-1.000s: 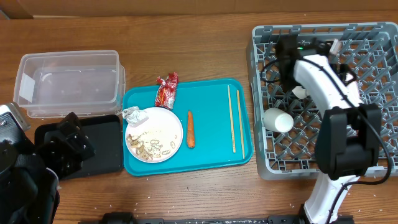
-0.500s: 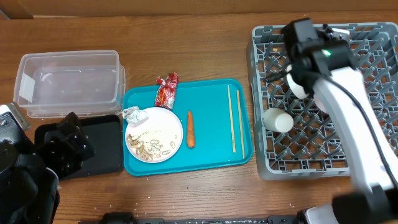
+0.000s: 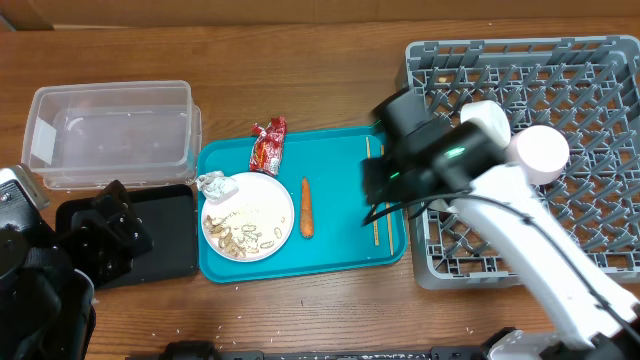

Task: Sort waste into correct bins and load items into the dishwasher

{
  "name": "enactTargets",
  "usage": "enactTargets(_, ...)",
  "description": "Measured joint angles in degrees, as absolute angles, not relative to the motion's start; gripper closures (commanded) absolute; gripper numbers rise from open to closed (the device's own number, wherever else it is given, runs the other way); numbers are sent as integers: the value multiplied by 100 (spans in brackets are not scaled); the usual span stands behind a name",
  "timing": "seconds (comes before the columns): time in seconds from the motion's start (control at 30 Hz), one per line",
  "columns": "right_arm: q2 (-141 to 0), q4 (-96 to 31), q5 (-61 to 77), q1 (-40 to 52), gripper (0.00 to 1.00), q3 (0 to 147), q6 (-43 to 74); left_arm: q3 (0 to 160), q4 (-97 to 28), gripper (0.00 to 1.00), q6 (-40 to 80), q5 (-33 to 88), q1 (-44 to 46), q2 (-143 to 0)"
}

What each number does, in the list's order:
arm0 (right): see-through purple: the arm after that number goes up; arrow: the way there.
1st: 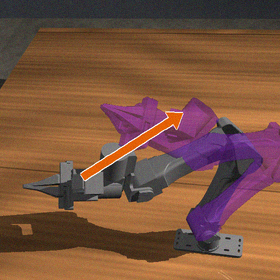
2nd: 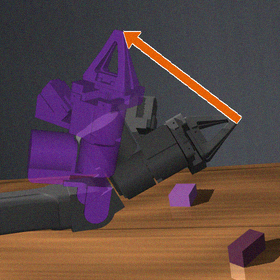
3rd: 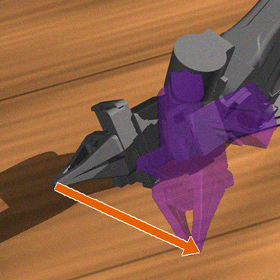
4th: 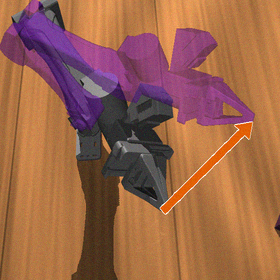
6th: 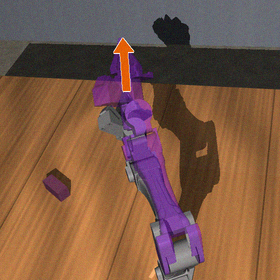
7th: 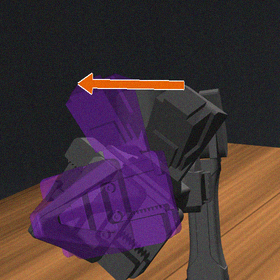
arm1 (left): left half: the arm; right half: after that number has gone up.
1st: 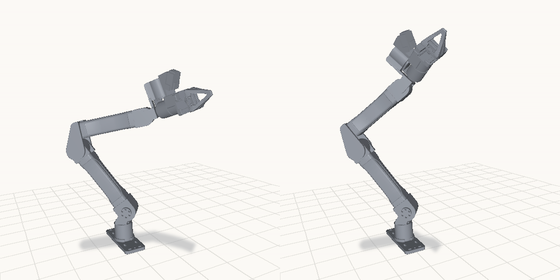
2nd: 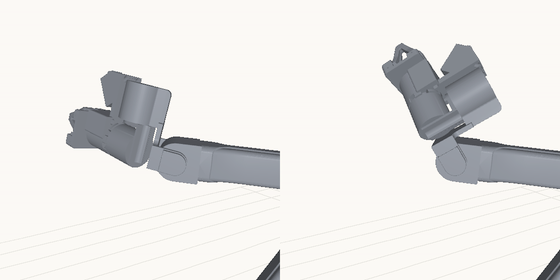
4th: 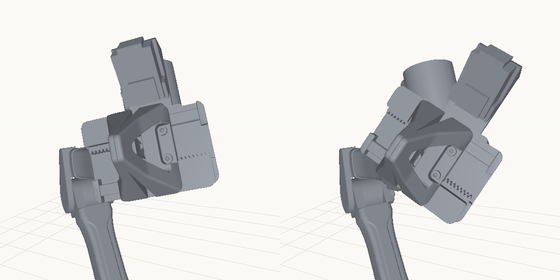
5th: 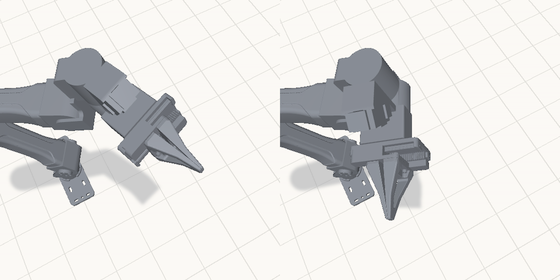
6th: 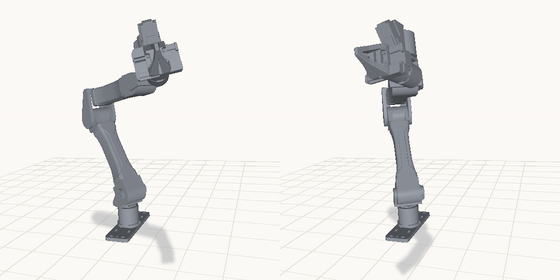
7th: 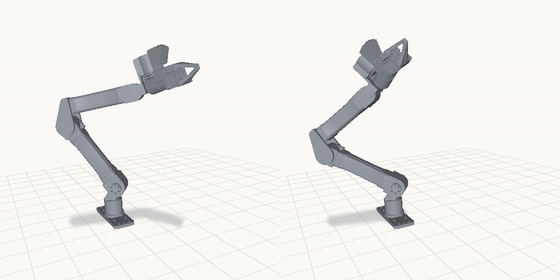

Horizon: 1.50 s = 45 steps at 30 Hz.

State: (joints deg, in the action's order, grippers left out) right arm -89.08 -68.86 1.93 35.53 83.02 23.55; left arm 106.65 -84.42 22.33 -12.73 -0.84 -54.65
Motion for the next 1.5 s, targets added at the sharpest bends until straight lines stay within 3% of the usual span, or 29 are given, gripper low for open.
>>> enactTargets(0.23, -9227, -4359, -311, 3640, 44, 6248, 2665, 10665, -8444, 0, 2233, -1273, -84, -5465)
enactTargets(0.33, -9314, -3837, -381, 3465, 55, 5944, 2547, 10665, -8444, 0, 2233, -1273, -84, -5465)
enactTargets(0.5, -9660, -3437, -185, 3277, 56, 5905, 2217, 10665, -8444, 0, 2233, -1273, -84, -5465)
enactTargets(0.67, -10191, -3330, -73, 3271, 61, 5902, 2128, 10665, -8444, 0, 2231, -1273, -84, -5465)
enactTargets(0.77, -10344, -3275, -38, 3264, 74, 5911, 2110, 10665, -8442, 0, 2233, -1273, -84, -5465)
enactTargets(0.83, -10353, -3301, -19, 3264, 89, 5913, 2086, 10665, -8444, 0, 2233, -1273, -84, -5465)
enactTargets(0.97, -10353, -3747, 75, 3267, 96, 6016, 2132, 10665, -8444, 0, 2233, -1273, -84, -5465)
enactTargets(1.27, -10232, -5046, 126, 3277, 96, 7325, 2121, 10665, -8444, 0, 2233, -1273, -84, -5465)
enactTargets(1.5, -9297, -5417, -222, 2971, 96, 8440, 2049, 10665, -8444, 0, 2233, -1273, -84, -5465)
